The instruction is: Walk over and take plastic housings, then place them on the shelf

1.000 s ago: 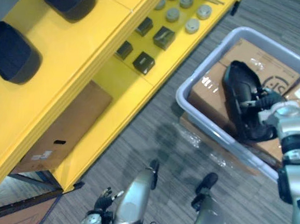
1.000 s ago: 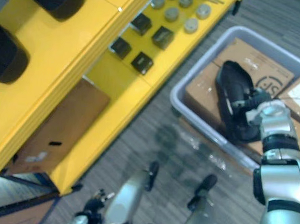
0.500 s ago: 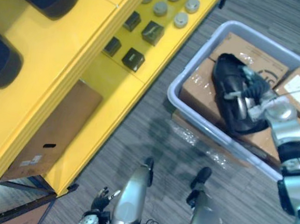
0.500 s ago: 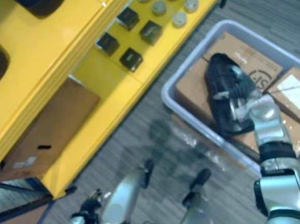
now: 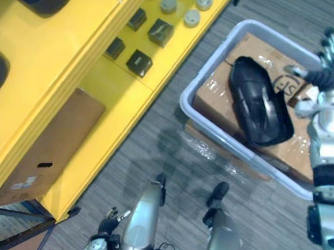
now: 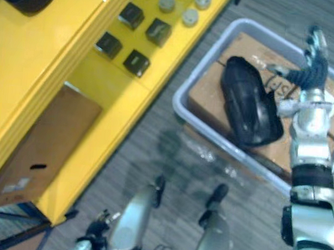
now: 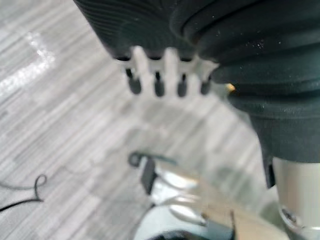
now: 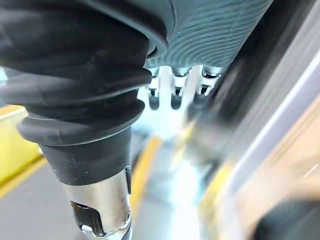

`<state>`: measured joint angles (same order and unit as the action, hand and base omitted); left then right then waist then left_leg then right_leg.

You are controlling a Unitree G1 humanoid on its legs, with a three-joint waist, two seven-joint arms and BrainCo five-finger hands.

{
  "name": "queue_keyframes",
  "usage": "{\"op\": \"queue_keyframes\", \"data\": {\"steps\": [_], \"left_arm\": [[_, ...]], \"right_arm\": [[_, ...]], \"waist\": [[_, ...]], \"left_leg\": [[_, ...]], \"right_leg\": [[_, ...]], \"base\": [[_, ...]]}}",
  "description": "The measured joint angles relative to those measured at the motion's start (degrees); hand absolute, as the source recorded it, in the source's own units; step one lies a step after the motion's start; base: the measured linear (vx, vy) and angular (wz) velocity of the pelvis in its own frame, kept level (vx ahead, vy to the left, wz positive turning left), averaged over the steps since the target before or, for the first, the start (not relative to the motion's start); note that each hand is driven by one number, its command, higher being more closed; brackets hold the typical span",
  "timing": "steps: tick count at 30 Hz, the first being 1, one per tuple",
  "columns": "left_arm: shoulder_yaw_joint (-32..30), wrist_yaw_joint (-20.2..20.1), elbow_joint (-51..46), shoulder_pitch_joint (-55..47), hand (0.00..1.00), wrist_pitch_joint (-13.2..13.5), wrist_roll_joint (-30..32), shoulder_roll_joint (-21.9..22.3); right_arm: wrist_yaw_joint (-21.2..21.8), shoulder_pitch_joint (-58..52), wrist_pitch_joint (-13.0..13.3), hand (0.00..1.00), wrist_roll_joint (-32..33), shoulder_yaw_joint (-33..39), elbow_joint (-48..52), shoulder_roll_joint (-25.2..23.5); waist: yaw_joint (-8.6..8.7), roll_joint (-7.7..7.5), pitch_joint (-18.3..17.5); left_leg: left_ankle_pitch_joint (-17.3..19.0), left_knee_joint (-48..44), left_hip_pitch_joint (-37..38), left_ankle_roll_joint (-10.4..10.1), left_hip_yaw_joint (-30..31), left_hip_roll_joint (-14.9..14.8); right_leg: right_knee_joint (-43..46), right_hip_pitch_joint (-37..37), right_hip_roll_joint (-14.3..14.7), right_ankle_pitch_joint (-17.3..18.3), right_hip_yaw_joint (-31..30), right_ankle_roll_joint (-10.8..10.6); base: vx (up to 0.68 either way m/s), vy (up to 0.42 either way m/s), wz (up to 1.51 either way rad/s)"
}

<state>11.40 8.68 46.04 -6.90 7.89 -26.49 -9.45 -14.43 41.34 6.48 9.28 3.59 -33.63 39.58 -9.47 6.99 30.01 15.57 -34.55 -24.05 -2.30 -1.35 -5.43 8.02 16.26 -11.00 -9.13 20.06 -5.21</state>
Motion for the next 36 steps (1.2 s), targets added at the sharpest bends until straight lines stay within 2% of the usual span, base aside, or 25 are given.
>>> {"op": "queue_keyframes", "data": {"steps": [1,3,5,10,13,16,18,20,22,23,26,30,33,34,36], "left_arm": [[-0.01,0.14,0.18,-0.03,0.0,0.38,0.0,-0.06],[0.03,1.11,0.22,-0.13,0.0,1.95,0.02,-0.2],[0.06,1.42,0.2,-0.13,0.0,3.11,0.03,-0.18],[1.01,1.51,-0.26,-0.09,0.0,4.71,0.03,-0.29],[1.47,1.85,-0.9,-0.05,0.0,4.35,-0.01,-0.58],[3.22,2.32,-1.57,0.08,0.0,4.12,0.0,-1.35],[3.47,2.4,-1.99,0.22,0.0,3.91,-0.05,-1.38],[3.87,2.39,-2.03,0.82,0.0,3.45,-0.05,-1.32],[5.21,2.34,-2.02,1.22,0.0,3.21,-0.05,-1.36],[5.43,2.21,-2.02,1.34,0.0,3.2,-0.07,-1.4],[5.86,2.1,-1.97,1.79,0.0,3.12,-0.12,-1.33],[7.49,2.04,-2.04,3.37,0.0,2.92,-0.2,-1.33],[8.06,2.04,-2.1,4.07,0.0,2.33,-0.16,-1.35],[8.92,2.01,-2.07,4.54,0.0,2.43,0.03,-1.39],[9.89,1.74,-2.08,5.05,0.0,2.71,0.2,-1.69]], "right_arm": [[-0.66,-0.14,-1.09,0.0,-0.35,-0.07,-0.52,-0.32],[-2.16,-0.19,-5.21,0.0,-0.54,-0.08,-2.75,-1.41],[-2.27,-0.19,-7.0,0.0,-0.24,-0.21,-4.81,-1.42],[-1.53,0.78,-7.52,0.0,1.48,-0.51,-9.78,-1.42],[1.22,3.0,-7.41,0.0,3.55,-3.49,-15.0,-1.32],[1.94,4.92,-7.56,0.0,3.59,-5.54,-19.29,-1.3],[2.99,7.0,-7.7,0.0,3.74,-6.57,-25.01,-1.12],[4.45,7.85,-7.89,0.0,4.42,-6.56,-26.82,0.21],[6.14,9.37,-8.02,0.0,4.46,-6.63,-28.6,1.58],[7.65,9.97,-7.88,1.0,4.05,-7.31,-29.09,2.27],[9.7,10.56,-6.76,1.0,2.26,-9.4,-30.18,3.97],[9.69,11.23,-7.02,1.0,-5.94,-11.57,-31.09,6.31],[8.98,11.4,-7.9,1.0,-13.37,-11.8,-31.11,7.1],[6.69,11.98,-9.15,1.0,-17.44,-14.03,-31.3,7.19],[5.61,12.63,-10.0,1.0,-19.62,-15.39,-32.05,7.08]], "waist": [[0.38,-0.19,0.12],[0.88,-0.5,0.31],[0.9,-0.5,0.31],[0.8,-0.49,0.31],[0.71,-0.44,0.28],[0.62,-0.21,0.22],[-0.05,-0.06,0.26],[-0.91,0.47,0.31],[-1.05,0.99,0.07],[-1.09,1.05,0.06],[-1.11,1.83,0.16],[-1.43,3.51,-0.42],[-1.56,4.39,-1.01],[-1.7,4.66,-1.19],[-1.97,4.67,-1.2]], "left_leg": [[0.03,0.0,-0.01,0.06,-0.13,0.02],[0.26,0.0,-0.1,0.02,-0.74,-0.04],[0.29,0.05,-0.16,-0.02,-0.79,-0.07],[0.39,0.05,-0.27,-0.06,-0.61,0.0],[0.43,-0.29,-1.07,0.0,-0.28,0.15],[0.42,-0.91,-2.13,0.01,0.39,0.16],[0.42,-1.16,-2.28,0.01,0.69,0.2],[0.42,-1.3,-2.46,0.01,0.78,0.24],[0.4,-1.63,-3.2,0.04,1.03,0.31],[0.39,-1.73,-3.64,0.05,0.96,0.29],[0.38,-1.82,-3.93,0.07,1.05,0.28],[0.32,-1.67,-3.97,0.1,1.19,0.3],[-0.04,-1.0,-3.92,-0.06,1.54,0.38],[-0.49,-0.23,-3.75,-0.24,1.75,0.47],[-0.85,0.44,-3.38,-0.38,1.78,0.57]], "right_leg": [[-0.02,0.08,-0.05,-0.02,-0.09,-0.03],[-0.01,0.65,-0.05,-0.11,-0.69,-0.14],[0.01,0.79,-0.01,-0.15,-0.77,-0.18],[0.21,0.85,0.01,-0.17,-0.63,-0.18],[0.38,1.35,-0.05,-0.13,-0.26,-0.12],[0.52,1.8,-0.02,-0.11,0.28,-0.09],[0.75,1.78,-0.07,-0.1,0.41,-0.08],[0.77,1.79,-0.16,-0.1,0.5,-0.08],[0.76,2.19,-0.23,-0.1,0.91,-0.08],[0.8,2.62,-0.23,-0.1,0.83,-0.08],[0.85,2.78,-0.24,-0.09,0.93,-0.07],[0.98,2.84,-0.3,-0.04,1.17,-0.01],[1.01,2.83,-0.34,0.01,1.6,0.07],[1.01,2.83,-0.39,0.09,1.84,0.18],[1.01,2.82,-0.48,0.14,1.9,0.27]], "base": [[0.01,0.066,-0.12],[0.01,0.058,-0.12],[0.01,0.043,-0.05],[0.01,0.051,0.02],[-0.03,0.052,0.03],[-0.03,0.041,0.09],[-0.03,0.059,0.07],[-0.03,0.055,0.04],[-0.04,0.056,0.05],[-0.03,0.052,-0.02],[-0.03,0.049,0.01],[-0.02,0.037,0.02],[-0.01,0.031,0.07],[-0.01,0.018,0.08],[0.0,0.009,0.04]]}}
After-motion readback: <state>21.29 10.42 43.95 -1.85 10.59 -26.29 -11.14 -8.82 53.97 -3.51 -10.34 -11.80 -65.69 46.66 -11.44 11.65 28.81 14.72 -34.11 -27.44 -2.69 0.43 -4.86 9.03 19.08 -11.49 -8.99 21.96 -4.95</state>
